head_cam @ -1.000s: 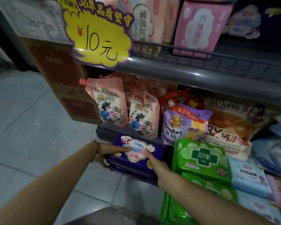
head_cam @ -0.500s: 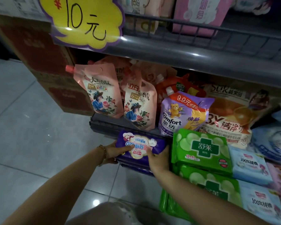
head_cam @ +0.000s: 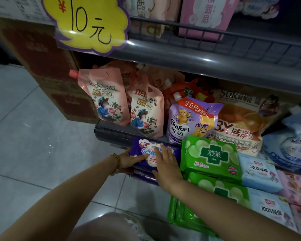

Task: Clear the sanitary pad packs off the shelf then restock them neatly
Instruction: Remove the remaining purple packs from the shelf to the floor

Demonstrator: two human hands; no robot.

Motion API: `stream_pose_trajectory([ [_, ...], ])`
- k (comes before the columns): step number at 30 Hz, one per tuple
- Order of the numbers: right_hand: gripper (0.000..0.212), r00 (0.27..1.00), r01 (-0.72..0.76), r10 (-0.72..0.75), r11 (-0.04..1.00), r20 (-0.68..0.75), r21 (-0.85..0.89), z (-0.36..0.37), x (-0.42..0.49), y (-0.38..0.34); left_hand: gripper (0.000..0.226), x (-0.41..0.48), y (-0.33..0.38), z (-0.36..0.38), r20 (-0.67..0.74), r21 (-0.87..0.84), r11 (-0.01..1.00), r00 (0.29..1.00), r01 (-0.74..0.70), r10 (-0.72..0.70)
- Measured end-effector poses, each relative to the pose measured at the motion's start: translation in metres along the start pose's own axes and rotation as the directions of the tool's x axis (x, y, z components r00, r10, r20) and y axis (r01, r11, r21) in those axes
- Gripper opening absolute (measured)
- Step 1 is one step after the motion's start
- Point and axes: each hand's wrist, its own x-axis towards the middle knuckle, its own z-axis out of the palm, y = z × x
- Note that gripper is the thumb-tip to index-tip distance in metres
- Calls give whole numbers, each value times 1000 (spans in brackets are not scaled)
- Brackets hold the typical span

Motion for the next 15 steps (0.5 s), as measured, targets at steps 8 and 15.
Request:
stream_pose_trajectory([
  [8,78,993,110,-113,985,14,135,-40,-20,-1,79,-39,29,-13,-251,406,906,968,120,-16],
  [15,65,947,292,-237,916,-215,277,-157,-75,36,42,-116,92,-5,-195,596,750,854,-288,483],
])
